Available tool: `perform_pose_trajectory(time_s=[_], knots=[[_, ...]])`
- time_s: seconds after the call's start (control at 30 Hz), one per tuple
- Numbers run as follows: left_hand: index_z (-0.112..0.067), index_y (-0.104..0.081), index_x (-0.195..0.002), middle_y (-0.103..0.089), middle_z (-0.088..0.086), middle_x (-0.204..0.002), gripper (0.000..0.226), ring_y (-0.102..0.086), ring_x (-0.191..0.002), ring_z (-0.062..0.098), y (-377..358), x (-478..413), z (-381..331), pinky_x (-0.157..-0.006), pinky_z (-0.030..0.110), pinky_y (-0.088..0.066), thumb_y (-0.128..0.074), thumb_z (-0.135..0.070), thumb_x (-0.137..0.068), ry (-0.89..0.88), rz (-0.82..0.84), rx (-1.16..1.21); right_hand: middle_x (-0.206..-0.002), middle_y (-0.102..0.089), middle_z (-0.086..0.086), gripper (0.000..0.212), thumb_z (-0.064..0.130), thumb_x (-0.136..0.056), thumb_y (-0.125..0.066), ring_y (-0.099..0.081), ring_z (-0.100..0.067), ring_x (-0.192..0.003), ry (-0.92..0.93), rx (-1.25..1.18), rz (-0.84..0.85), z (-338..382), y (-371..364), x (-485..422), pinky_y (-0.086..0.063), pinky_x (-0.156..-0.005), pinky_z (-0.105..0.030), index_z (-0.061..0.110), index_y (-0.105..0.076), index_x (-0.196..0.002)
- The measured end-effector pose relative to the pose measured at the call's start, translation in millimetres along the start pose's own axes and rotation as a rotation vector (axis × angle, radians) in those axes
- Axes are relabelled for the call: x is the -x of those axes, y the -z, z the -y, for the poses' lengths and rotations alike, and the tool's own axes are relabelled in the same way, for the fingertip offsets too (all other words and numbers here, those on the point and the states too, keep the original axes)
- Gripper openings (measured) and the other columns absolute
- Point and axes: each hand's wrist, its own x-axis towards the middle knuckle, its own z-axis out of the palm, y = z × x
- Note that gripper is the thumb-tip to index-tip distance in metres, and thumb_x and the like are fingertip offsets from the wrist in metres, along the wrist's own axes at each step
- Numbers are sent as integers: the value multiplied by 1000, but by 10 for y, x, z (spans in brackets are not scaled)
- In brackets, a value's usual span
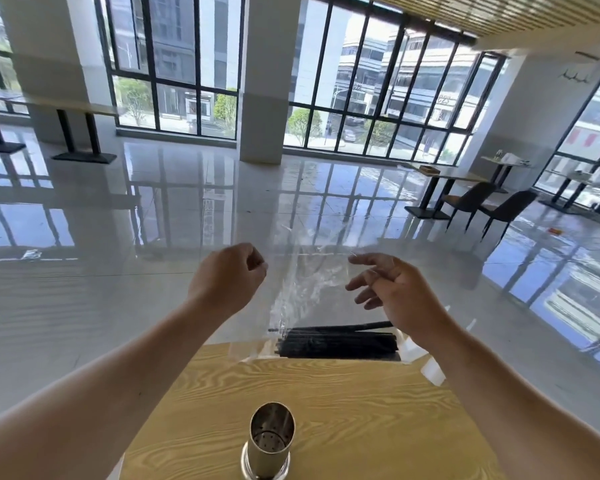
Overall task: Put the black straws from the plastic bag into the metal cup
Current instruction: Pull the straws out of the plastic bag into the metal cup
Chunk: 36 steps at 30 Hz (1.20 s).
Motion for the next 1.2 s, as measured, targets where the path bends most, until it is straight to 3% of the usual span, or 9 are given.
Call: perform_pose_trajectory(time_s=[0.23,0.47,0.63,0.73,0.83,0.97,1.07,1.13,1.2], knots=[[-37,-64,-75,-68,-19,-70,23,-59,-64,-2,-42,-174,8,-51,21,-35,-72,-35,-96,46,6,40,-92,-82,-9,35,-1,-111,-45,-74,-19,-70,-81,-108,-108,-377,279,-62,-59,-64,-31,19,-72,-122],[-40,-66,-74,-72,-22,-75,25,-64,-75,-1,-136,-450,-311,-58,21,-40,-67,-30,-97,70,-25,74,-94,-82,-12,30,2,-111,-47,-76,-22,-79,-216,-200,-178,-910,639,-87,-60,-72,-35,15,-73,-118],[-31,-68,-74,-74,-15,-78,24,-67,-77,18,-214,-740,-640,-66,31,-47,-71,-40,-96,42,-70,34,-96,-84,-8,21,9,-109,-55,-80,-27,-91,-307,-207,-243,-1328,910,-45,-62,-72,-33,14,-76,-111],[-32,-69,-73,-71,-17,-69,25,-66,-71,13,-261,-890,-811,-60,26,-42,-73,-42,-94,10,-48,56,-98,-84,-12,16,10,-108,-60,-78,-32,-92,-380,-257,-246,-1571,1049,-67,-60,-75,-40,10,-76,-110],[-32,-73,-74,-73,-23,-71,21,-69,-67,6,-335,-981,-894,-65,27,-50,-75,-39,-94,3,36,106,-99,-82,-19,14,11,-107,-62,-77,-27,-85,-409,-339,-250,-1716,1172,-130,-61,-71,-36,7,-76,-110],[-24,-79,-80,-78,-11,-76,18,-67,-62,1,-446,-961,-787,-70,30,-53,-76,-32,-96,121,115,299,-88,-81,-14,14,14,-103,-66,-77,-20,-76,-387,-394,-224,-1816,1340,-233,-62,-70,-33,5,-75,-110],[-25,-78,-81,-72,-7,-71,23,-63,-60,7,-556,-785,-639,-65,27,-48,-70,-30,-102,192,143,325,-78,-77,-13,23,24,-92,-69,-77,-20,-74,-350,-468,-190,-1835,1435,-292,-59,-71,-37,5,-74,-104],[-22,-78,-82,-59,2,-67,25,-52,-56,13,-633,-643,-543,-57,25,-42,-67,-25,-104,238,144,342,-76,-75,-13,25,27,-88,-69,-77,-22,-70,-336,-515,-154,-1827,1466,-329,-63,-65,-34,7,-72,-101],[-16,-79,-85,-44,4,-59,24,-37,-45,9,-687,-521,-460,-46,22,-32,-67,-22,-105,275,113,341,-76,-74,-12,23,27,-89,-68,-77,-25,-65,-329,-541,-121,-1806,1463,-367,-64,-59,-33,7,-71,-100]])
